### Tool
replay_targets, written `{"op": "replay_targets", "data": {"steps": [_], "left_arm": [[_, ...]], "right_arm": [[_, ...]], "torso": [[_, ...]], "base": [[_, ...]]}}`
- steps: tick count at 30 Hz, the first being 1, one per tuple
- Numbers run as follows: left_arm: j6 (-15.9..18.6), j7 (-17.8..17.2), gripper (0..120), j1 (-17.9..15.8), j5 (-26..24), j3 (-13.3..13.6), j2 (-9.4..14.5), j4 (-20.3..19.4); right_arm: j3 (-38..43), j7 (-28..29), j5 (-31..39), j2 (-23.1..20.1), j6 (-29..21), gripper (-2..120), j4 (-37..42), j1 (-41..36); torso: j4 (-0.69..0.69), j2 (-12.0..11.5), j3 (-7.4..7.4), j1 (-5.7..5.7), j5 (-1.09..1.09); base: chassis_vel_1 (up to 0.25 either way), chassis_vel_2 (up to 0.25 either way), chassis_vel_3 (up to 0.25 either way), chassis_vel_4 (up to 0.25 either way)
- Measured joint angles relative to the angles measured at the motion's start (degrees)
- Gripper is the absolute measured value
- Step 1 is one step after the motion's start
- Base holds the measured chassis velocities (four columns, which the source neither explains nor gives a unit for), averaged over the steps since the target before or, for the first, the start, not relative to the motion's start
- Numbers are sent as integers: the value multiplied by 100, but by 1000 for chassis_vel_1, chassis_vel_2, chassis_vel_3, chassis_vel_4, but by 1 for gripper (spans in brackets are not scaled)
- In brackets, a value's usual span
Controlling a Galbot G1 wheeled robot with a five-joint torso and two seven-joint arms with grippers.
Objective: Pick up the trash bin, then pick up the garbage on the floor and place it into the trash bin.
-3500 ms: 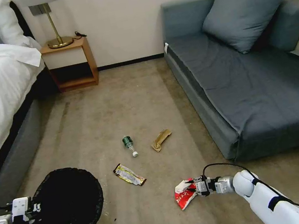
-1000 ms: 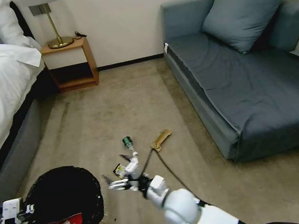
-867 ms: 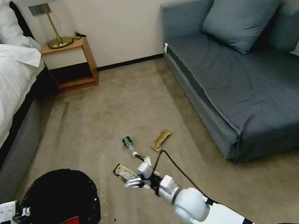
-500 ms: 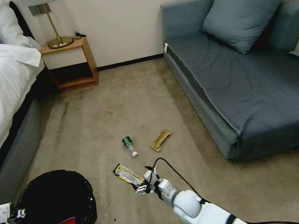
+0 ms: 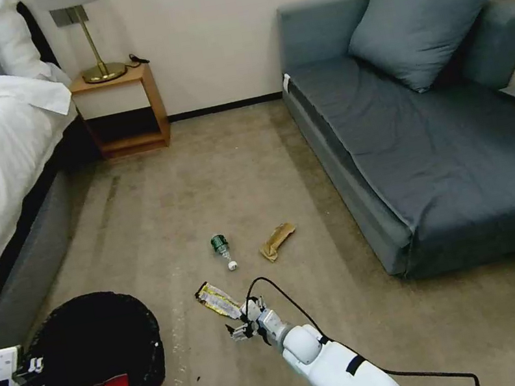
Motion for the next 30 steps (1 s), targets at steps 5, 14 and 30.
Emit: {"op": "replay_targets", "data": {"steps": [5, 14, 30], "left_arm": [[5, 10, 5, 6, -4, -15, -23, -37], [6, 17, 5, 59, -26, -120, -40, -60], [9, 24, 5, 122, -48, -219, -68, -89]], "right_arm": [[72, -46, -31, -3, 18, 99, -339, 202], [-117, -591, 280, -14, -248, 67, -515, 393], [-61, -510, 179, -12, -219, 10, -1005, 631]], "torso": [[-1, 0, 0, 0, 0], [0, 0, 0, 0, 1], [2, 1, -1, 0, 3]], "base": [[0, 0, 0, 0], [0, 0, 0, 0], [0, 0, 0, 0]]}}
